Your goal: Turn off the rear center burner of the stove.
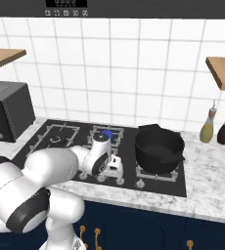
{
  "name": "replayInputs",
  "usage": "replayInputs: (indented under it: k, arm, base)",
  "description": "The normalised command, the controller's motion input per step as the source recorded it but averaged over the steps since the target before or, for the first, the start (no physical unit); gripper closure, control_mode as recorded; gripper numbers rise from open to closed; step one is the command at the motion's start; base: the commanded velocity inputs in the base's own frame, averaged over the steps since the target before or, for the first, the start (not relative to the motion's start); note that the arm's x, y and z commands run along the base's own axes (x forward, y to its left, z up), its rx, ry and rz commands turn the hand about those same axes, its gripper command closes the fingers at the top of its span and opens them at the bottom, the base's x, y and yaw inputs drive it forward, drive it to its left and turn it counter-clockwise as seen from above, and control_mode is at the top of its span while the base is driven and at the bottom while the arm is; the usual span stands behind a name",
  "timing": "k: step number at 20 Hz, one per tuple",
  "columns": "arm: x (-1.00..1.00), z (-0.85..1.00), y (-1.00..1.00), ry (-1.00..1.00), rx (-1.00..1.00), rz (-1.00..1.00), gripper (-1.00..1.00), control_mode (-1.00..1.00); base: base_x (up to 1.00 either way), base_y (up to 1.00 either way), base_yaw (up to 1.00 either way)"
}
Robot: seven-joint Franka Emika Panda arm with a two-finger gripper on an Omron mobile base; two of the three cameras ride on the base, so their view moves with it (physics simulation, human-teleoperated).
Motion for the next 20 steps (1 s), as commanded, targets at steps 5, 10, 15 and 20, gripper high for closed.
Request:
replayInputs:
  k: [5, 10, 15, 20]
  arm:
    - [0.13, 0.00, 0.00, 0.00, 0.19, -0.65, 1.00, -1.00]
    - [0.07, 0.00, -0.11, 0.01, 0.18, -0.73, 1.00, -1.00]
    - [0.02, 0.00, -0.29, 0.00, 0.17, -0.82, 1.00, -1.00]
    - [-0.02, -0.03, -0.23, 0.03, 0.05, -0.26, 1.00, -1.00]
  base:
    - [0.00, 0.00, 0.00]
    - [0.00, 0.00, 0.00]
    - [0.00, 0.00, 0.00]
    - [0.00, 0.00, 0.00]
